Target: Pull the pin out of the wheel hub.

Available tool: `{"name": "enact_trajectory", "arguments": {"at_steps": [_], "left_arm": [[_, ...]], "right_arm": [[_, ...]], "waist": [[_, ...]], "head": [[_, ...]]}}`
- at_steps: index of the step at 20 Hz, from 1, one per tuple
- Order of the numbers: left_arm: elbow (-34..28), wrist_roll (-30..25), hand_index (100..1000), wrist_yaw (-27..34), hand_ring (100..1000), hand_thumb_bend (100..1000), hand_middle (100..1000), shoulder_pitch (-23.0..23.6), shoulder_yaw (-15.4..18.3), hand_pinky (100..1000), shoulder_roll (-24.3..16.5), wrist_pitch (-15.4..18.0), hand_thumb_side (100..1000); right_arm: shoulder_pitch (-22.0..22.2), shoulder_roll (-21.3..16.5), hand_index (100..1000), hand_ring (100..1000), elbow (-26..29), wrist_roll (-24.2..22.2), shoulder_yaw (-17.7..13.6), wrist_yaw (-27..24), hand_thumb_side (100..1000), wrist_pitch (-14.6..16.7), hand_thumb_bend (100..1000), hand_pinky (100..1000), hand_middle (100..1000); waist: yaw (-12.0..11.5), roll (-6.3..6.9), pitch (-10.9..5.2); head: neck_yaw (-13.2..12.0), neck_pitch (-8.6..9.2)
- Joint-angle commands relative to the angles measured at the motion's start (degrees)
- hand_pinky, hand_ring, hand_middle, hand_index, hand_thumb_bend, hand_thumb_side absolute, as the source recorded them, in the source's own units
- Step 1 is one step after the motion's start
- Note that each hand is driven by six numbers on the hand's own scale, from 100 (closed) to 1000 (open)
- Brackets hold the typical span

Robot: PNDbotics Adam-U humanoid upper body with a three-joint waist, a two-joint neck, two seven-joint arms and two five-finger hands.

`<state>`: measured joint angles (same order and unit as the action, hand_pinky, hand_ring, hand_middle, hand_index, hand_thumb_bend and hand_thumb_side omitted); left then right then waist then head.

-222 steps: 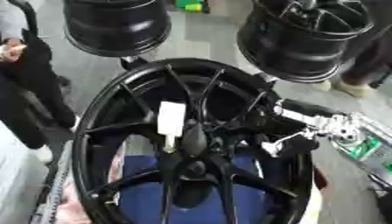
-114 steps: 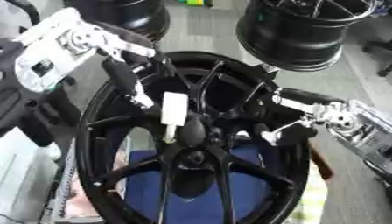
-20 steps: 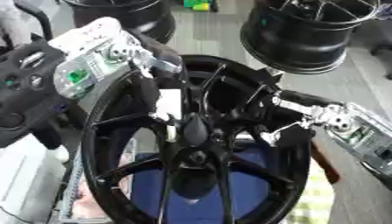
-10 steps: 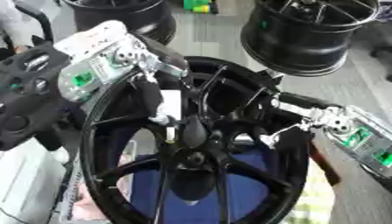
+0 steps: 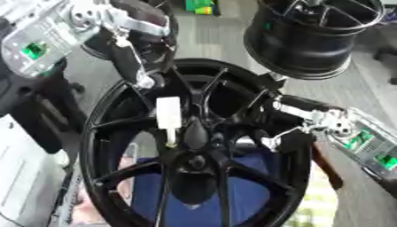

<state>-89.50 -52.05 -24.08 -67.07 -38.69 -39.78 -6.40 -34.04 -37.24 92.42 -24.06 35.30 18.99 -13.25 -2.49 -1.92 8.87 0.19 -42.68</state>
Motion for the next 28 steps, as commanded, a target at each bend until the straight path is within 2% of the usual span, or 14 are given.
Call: {"name": "enact_trajectory", "arguments": {"at_steps": [1,6,7,10,11,12,13,14,15,19,22,28], "left_arm": [[-1.28,0.08,574,0.90,606,233,366,-1.13,1.82,783,-1.56,-1.32,100],[-1.23,0.08,606,1.84,609,213,387,-1.40,2.39,775,-1.35,-3.03,100],[-1.23,0.08,641,2.44,627,226,420,-1.62,2.46,779,-1.26,-3.74,204],[-1.77,0.08,699,4.15,690,293,495,-2.24,2.00,802,-1.45,-5.30,349],[-2.07,0.08,741,4.46,727,328,550,-2.34,1.77,810,-1.58,-5.46,413],[-2.52,0.08,785,4.83,750,350,589,-2.39,1.48,819,-1.76,-5.42,436],[-2.89,0.08,785,5.09,750,350,589,-2.41,1.30,819,-1.93,-5.37,436],[-3.36,0.08,864,5.31,803,383,686,-2.47,1.23,839,-2.08,-5.28,465],[-3.80,0.08,883,5.45,825,397,731,-2.50,1.22,845,-2.25,-5.26,498],[-4.92,0.08,914,6.23,863,442,796,-2.26,0.92,857,-3.04,-5.85,522],[-5.68,0.08,920,6.73,873,467,806,-2.03,1.01,865,-3.64,-5.94,552],[-7.53,0.08,924,9.38,889,415,827,-2.85,5.20,879,-4.98,-5.93,564]], "right_arm": [[-0.49,-0.75,709,699,0.64,-0.03,-0.29,-0.21,203,-0.15,100,801,618],[-0.62,-0.81,709,699,0.76,-0.07,-0.29,-0.13,201,-0.19,100,802,618],[-0.63,-0.78,710,699,0.73,-0.08,-0.28,-0.10,202,-0.19,100,802,618],[-0.54,-0.74,710,700,0.44,-0.10,-0.29,0.11,199,-0.24,100,802,618],[-0.53,-0.71,710,700,0.26,-0.12,-0.27,0.20,198,-0.24,100,802,618],[-0.51,-0.67,710,700,0.07,-0.17,-0.21,0.27,198,-0.21,100,802,618],[-0.50,-0.64,710,700,-0.07,-0.22,-0.18,0.32,198,-0.16,100,802,618],[-0.45,-0.60,710,700,-0.25,-0.27,-0.13,0.38,198,-0.12,100,802,619],[-0.39,-0.55,710,700,-0.46,-0.33,-0.09,0.46,199,-0.08,100,802,619],[-0.22,-0.39,710,700,-1.17,-0.62,0.05,0.59,198,0.13,100,803,618],[-0.24,-0.19,710,700,-1.45,-0.84,0.14,0.63,196,0.18,100,803,618],[-0.12,-0.19,711,700,-1.69,-1.17,0.13,0.61,195,0.18,100,803,618]], "waist": [[-0.04,0.00,-0.94],[0.00,-0.04,-0.90],[-0.02,-0.01,-0.90],[-0.11,0.13,-1.01],[-0.14,0.18,-1.10],[-0.18,0.27,-1.27],[-0.20,0.33,-1.36],[-0.27,0.46,-1.58],[-0.34,0.59,-1.80],[-0.58,0.96,-2.59],[-0.67,1.15,-3.09],[-0.74,1.26,-3.59]], "head": [[0.14,0.72],[-0.02,0.51],[-0.07,0.52],[-0.04,0.56],[0.00,0.57],[0.08,0.57],[0.13,0.57],[0.23,0.50],[0.30,0.41],[0.61,0.08],[0.85,-0.36],[1.19,-0.85]]}}
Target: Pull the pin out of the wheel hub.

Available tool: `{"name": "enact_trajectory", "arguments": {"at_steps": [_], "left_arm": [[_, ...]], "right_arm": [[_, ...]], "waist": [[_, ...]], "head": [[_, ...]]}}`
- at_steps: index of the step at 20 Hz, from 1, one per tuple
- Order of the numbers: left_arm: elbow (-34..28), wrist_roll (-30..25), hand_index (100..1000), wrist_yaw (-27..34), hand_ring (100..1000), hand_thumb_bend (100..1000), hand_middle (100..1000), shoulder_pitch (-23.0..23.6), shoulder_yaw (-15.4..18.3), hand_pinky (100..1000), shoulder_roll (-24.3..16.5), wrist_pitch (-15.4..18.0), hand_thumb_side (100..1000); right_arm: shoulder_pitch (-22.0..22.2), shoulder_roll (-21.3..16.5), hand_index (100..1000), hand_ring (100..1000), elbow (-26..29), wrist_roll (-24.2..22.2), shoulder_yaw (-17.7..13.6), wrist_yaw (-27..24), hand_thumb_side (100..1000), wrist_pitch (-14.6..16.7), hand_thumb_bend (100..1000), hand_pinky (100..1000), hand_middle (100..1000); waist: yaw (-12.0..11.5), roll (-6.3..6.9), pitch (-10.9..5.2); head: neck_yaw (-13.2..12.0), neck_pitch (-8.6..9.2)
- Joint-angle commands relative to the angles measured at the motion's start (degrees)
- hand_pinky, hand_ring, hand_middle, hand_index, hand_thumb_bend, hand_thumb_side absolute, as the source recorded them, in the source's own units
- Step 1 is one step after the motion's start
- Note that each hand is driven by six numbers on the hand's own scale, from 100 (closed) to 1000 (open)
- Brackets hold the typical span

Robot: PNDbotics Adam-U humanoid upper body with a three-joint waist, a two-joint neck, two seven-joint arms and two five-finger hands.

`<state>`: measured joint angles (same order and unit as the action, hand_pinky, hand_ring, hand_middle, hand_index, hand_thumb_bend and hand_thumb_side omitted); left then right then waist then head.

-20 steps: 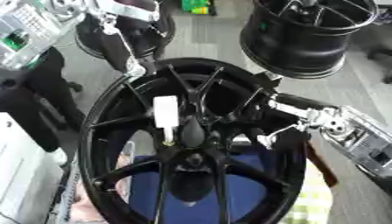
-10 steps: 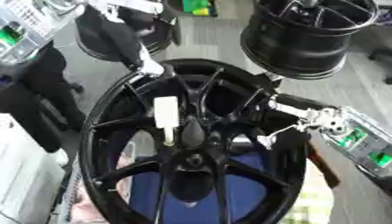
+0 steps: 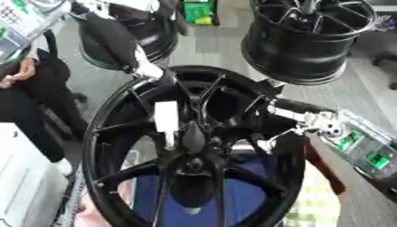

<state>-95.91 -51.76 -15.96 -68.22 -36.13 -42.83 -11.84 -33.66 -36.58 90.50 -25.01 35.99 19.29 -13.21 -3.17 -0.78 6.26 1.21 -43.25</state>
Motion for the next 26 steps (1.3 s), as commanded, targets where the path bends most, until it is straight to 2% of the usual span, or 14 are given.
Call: {"name": "enact_trajectory", "arguments": {"at_steps": [1,13,26], "left_arm": [[-1.34,-0.21,927,1.81,892,413,831,-1.81,3.36,880,-2.16,-0.60,564],[-3.60,-0.21,930,3.94,897,414,839,-1.45,6.18,883,-4.39,-0.56,561],[-3.98,-0.21,925,4.01,898,418,838,-0.45,5.94,884,-4.97,-0.64,541]], "right_arm": [[-0.43,-0.89,711,700,0.24,-0.24,-0.59,0.30,196,0.14,100,803,619],[-0.15,-0.97,711,700,-0.04,-0.70,-0.64,0.51,195,-0.13,100,804,619],[-0.95,-0.86,712,701,0.16,-1.71,-0.34,1.89,180,-0.60,100,804,618]], "waist": [[-0.09,0.15,-1.02],[-0.40,0.39,-1.60],[-0.45,0.18,-1.67]], "head": [[0.22,-0.35],[0.71,-0.86],[0.43,-0.86]]}}
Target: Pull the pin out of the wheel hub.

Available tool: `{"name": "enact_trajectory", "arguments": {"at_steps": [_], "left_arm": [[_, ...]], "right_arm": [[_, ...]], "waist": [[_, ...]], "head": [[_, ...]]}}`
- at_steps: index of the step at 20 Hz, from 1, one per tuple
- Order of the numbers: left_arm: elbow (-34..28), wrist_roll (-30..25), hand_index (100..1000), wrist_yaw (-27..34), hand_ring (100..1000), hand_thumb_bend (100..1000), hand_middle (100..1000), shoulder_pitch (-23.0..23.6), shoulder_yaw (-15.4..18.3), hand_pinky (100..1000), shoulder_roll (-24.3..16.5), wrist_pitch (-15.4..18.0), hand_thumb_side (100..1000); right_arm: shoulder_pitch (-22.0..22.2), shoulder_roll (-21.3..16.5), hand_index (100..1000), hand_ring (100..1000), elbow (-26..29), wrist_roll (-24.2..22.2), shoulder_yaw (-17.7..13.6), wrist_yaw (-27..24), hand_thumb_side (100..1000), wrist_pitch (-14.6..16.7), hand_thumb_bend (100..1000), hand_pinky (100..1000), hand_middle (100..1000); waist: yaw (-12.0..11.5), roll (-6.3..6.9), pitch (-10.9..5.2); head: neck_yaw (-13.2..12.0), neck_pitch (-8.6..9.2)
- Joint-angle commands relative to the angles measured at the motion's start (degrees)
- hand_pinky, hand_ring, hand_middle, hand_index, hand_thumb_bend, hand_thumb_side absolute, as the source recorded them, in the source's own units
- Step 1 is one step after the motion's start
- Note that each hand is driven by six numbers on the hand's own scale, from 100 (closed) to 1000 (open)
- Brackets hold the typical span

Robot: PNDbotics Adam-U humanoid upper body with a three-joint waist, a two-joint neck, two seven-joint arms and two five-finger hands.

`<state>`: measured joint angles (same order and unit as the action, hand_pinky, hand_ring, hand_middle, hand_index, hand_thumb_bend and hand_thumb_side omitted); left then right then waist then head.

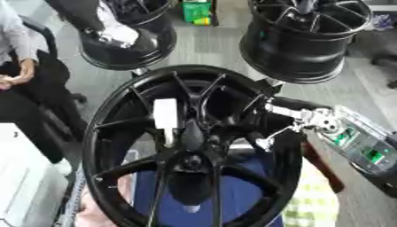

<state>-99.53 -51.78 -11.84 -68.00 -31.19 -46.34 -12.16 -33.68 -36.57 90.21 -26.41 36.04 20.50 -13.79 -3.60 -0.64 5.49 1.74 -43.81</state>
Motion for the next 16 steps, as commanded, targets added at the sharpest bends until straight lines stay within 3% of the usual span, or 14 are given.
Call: {"name": "enact_trajectory", "arguments": {"at_steps": [1,10,14,16], "left_arm": [[-0.39,-0.19,925,-0.04,898,419,839,-0.65,0.96,883,-1.43,-0.25,540],[-0.64,-0.19,926,0.28,896,417,837,-0.63,0.88,880,-1.61,0.12,540],[-0.86,-0.19,908,1.02,882,386,820,-1.03,2.98,870,-1.47,0.05,522],[-1.38,-0.19,904,1.92,870,327,809,-1.15,4.70,860,-1.57,-0.33,484]], "right_arm": [[-0.97,-0.88,712,701,0.46,-0.36,-0.38,0.77,179,-0.06,100,804,618],[-1.14,-0.72,712,700,0.73,-0.58,-0.40,0.84,180,-0.21,100,804,618],[-1.06,-0.67,712,700,0.74,-0.62,-0.42,0.77,183,-0.26,100,804,618],[-0.98,-0.69,712,700,0.72,-0.58,-0.46,0.74,182,-0.29,100,804,618]], "waist": [[0.00,0.01,-0.92],[-0.03,-0.04,-0.86],[-0.06,-0.10,-0.88],[-0.10,-0.12,-0.90]], "head": [[-0.08,-0.31],[0.19,-0.31],[0.26,-0.31],[0.35,-0.31]]}}
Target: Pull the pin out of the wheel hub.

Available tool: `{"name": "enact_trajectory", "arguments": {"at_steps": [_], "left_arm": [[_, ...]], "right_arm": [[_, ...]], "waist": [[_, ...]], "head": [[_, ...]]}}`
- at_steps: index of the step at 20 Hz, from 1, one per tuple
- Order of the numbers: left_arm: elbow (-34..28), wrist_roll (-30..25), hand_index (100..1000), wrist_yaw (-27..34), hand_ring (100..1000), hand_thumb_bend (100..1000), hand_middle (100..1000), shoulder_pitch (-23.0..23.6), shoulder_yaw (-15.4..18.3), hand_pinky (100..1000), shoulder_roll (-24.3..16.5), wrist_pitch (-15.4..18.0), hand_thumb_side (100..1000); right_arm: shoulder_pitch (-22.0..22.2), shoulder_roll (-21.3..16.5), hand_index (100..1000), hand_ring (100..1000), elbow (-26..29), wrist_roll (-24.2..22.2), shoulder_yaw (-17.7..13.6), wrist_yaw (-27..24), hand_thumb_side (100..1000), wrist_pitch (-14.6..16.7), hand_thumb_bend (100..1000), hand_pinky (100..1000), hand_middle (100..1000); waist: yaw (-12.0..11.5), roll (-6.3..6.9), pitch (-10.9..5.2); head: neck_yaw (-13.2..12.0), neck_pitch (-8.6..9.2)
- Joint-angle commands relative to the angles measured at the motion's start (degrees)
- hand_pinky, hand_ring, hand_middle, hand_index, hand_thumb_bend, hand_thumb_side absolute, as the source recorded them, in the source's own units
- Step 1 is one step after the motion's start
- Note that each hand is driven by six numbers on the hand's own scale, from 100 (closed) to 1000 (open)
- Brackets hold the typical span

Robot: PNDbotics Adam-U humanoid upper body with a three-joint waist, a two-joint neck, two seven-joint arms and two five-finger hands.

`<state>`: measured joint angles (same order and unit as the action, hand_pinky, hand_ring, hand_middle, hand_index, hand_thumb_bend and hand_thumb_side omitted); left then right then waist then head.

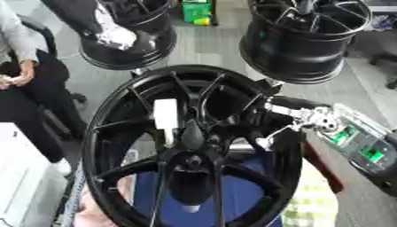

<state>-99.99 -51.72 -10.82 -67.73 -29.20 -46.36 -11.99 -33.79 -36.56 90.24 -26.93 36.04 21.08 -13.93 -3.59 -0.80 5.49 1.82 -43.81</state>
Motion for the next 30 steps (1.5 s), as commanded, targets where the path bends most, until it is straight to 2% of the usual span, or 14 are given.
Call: {"name": "enact_trajectory", "arguments": {"at_steps": [1,4,13,21,30], "left_arm": [[-1.16,-0.25,905,1.27,869,329,809,-1.44,3.50,860,-1.58,-0.88,483],[-1.45,-0.25,918,1.76,878,364,819,-0.94,3.14,866,-1.81,-1.41,513],[-1.86,-0.25,935,0.42,888,442,828,0.64,-4.10,873,-1.58,-1.56,529],[-3.68,-0.25,930,-0.43,899,507,831,1.36,-7.79,881,-1.81,-3.70,549],[0.17,-0.25,934,-6.87,913,580,841,2.86,-10.95,891,-1.38,-1.18,516]], "right_arm": [[-0.82,-0.76,712,700,0.72,-0.01,-0.52,0.15,181,-0.16,100,804,618],[-0.79,-0.86,712,700,0.81,0.10,-0.61,0.12,182,-0.18,100,804,618],[-0.92,-0.59,712,700,0.82,-0.04,-0.29,0.12,185,-0.15,100,804,617],[-1.00,-0.59,712,700,0.64,-0.10,-0.12,0.30,185,-0.01,100,804,617],[-0.93,-0.36,712,699,0.77,0.02,-0.06,-0.01,190,0.00,100,803,616]], "waist": [[-0.12,0.04,-0.89],[-0.10,0.06,-0.87],[0.24,0.16,-0.61],[0.33,0.23,-0.49],[0.29,0.15,-0.27]], "head": [[0.29,-0.31],[0.30,-0.31],[0.68,-0.31],[0.18,-0.31],[-0.54,-0.31]]}}
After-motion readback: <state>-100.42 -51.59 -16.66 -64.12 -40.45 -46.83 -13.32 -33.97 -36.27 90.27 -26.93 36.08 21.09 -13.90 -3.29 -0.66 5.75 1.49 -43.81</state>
